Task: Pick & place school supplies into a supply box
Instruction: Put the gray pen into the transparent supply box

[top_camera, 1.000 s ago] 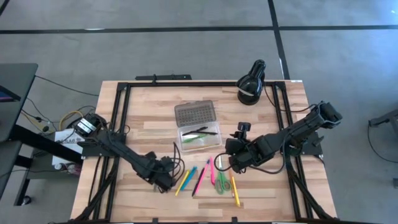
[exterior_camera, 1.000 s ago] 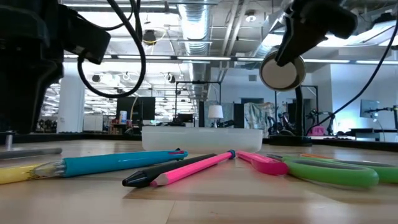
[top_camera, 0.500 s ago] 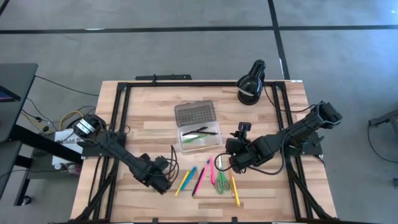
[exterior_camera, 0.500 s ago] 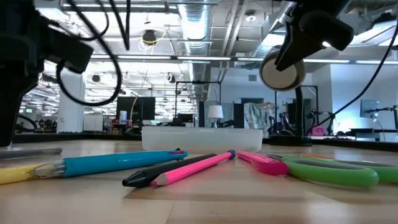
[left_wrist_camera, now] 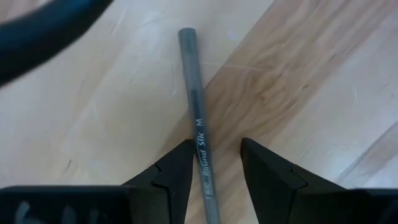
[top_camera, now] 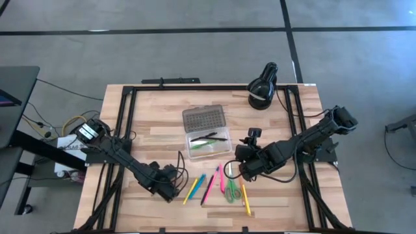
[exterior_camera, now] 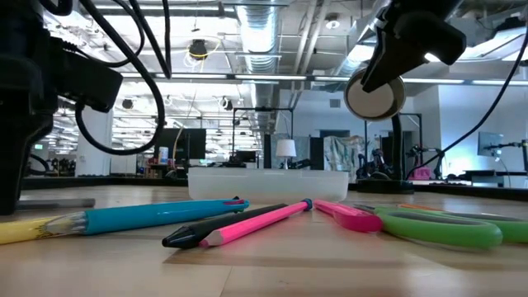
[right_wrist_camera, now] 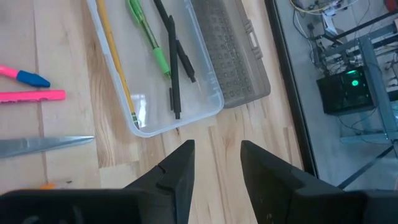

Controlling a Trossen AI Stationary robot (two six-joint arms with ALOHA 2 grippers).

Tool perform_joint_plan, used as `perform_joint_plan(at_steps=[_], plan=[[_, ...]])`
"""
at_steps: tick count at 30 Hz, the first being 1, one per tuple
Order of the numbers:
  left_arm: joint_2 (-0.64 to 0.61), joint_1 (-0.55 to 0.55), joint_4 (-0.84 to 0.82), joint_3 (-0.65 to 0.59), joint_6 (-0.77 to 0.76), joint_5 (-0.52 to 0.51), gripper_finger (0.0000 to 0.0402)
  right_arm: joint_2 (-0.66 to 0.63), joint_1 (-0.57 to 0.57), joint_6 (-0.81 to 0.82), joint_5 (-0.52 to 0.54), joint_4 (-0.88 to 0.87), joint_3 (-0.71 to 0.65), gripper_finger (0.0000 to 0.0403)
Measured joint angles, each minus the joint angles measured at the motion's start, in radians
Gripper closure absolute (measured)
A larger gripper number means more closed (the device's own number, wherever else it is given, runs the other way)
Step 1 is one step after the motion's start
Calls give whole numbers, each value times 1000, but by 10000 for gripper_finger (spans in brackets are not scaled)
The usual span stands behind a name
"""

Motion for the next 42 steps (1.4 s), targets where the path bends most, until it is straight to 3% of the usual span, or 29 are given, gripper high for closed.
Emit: perform_joint_plan(at_steps=[11, 18, 24, 34, 42], plan=[[3, 1, -38, -1, 146, 94, 284, 0, 0, 0, 0, 6, 0, 278], [4, 1, -44, -1, 154, 130, 304, 0, 0, 0, -1, 14, 0, 278], [5, -1, -42, -3, 187, 137, 319, 0, 0, -3, -1, 26, 0, 278], [5, -3, -27, -4, 367, 121, 375, 0, 0, -3, -2, 25, 0, 278], [6, -5, -22, -4, 439, 82, 378, 0, 0, -3, -2, 26, 0, 278]])
